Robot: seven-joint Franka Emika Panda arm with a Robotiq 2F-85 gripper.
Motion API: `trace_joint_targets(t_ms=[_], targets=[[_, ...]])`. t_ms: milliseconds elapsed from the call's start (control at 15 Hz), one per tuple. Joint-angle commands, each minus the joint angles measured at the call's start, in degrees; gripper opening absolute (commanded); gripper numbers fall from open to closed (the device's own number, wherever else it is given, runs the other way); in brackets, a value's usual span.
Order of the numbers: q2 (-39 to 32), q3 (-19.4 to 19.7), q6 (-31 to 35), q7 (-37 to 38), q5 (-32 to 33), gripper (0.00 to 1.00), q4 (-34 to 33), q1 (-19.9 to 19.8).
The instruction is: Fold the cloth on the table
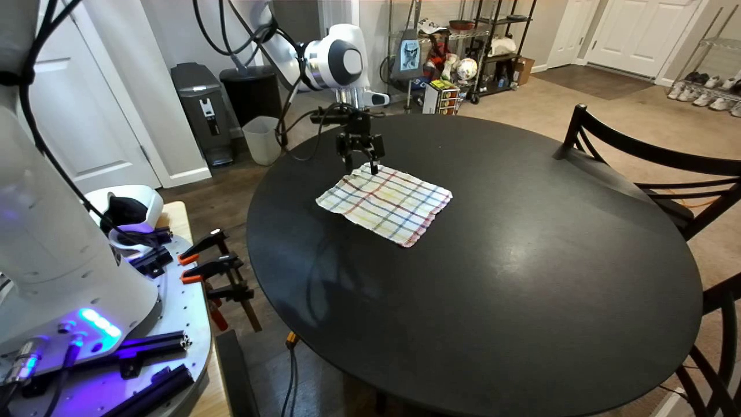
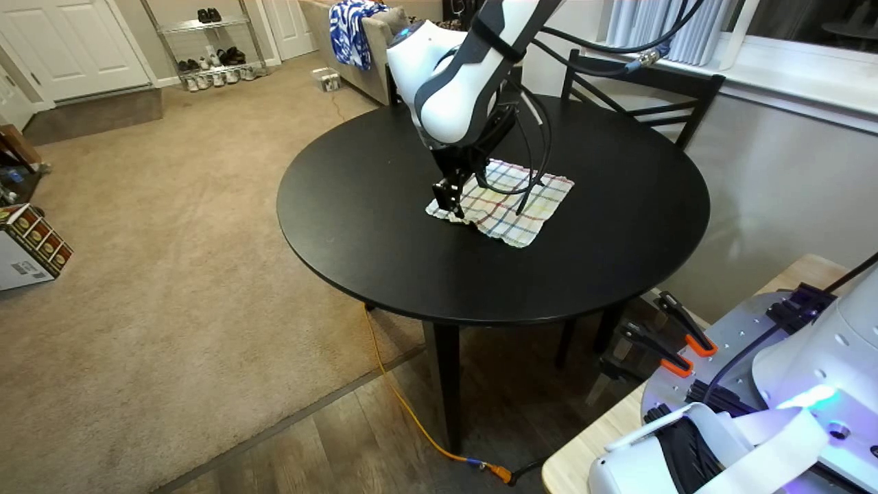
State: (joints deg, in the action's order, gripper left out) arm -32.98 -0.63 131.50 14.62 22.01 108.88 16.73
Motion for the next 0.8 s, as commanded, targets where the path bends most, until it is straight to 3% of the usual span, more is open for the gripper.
trace_joint_targets(t_ms=[0,733], targets=[[3.2,-0.6,0.2,-1.9,-0.3,1.0,4.3,-0.5],[3.5,1.4,5.4,0.7,5.2,1.0,7.9,0.8]])
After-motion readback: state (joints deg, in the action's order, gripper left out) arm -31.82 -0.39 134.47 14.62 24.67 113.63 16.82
